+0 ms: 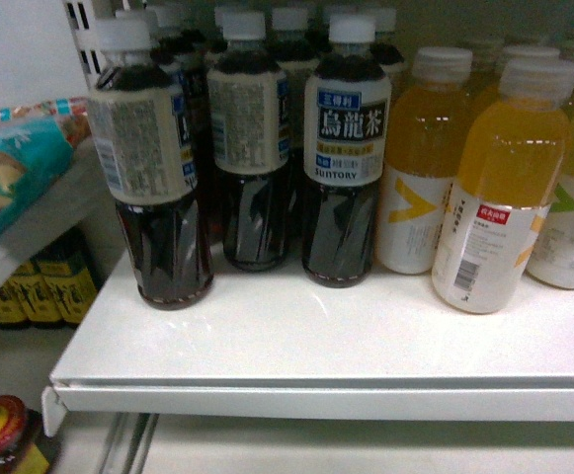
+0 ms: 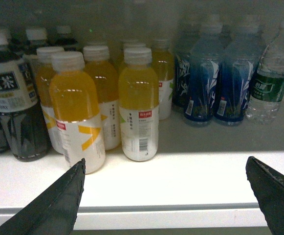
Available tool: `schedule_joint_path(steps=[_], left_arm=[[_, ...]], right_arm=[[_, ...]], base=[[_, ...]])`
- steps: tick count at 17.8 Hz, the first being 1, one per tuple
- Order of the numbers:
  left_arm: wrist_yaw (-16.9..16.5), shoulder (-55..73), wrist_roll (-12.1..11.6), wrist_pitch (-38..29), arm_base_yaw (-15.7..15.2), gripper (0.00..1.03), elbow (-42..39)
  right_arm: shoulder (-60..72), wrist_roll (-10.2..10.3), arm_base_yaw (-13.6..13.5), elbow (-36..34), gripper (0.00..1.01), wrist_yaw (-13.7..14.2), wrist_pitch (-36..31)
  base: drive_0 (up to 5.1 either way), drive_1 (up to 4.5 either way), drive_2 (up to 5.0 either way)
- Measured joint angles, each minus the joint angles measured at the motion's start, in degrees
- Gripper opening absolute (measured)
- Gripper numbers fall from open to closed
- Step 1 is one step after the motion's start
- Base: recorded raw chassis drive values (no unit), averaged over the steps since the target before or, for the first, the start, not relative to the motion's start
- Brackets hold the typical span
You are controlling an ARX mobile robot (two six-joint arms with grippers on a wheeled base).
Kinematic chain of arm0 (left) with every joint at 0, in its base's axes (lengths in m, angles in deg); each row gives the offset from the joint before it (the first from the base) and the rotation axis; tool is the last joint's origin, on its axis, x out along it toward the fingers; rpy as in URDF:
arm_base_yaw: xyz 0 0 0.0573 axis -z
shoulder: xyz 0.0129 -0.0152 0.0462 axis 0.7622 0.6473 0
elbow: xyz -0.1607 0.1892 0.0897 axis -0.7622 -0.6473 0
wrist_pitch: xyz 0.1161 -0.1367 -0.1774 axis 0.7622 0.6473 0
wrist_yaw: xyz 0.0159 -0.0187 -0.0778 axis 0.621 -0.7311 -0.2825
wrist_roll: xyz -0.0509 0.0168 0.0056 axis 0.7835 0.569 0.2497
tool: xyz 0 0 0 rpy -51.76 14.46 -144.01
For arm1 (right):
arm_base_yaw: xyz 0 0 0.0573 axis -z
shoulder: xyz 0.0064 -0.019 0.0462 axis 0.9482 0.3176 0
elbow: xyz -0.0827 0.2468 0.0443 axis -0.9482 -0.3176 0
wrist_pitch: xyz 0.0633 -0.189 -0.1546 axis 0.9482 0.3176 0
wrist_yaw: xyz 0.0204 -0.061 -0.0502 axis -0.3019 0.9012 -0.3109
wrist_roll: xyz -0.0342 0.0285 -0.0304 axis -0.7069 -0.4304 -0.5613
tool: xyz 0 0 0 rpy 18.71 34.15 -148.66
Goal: Move water from second to third shelf
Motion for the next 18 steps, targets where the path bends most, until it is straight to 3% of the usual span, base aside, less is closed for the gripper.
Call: schedule_joint_path(steps=[18], left_arm=[[0.0, 0.0, 0.0, -0.1, 0.0, 0.98, 0.0]], right_arm=[[0.0, 0.0, 0.0, 0.0, 0.98, 0.0, 0.0]], base=[[0.0, 0.00, 0.0]])
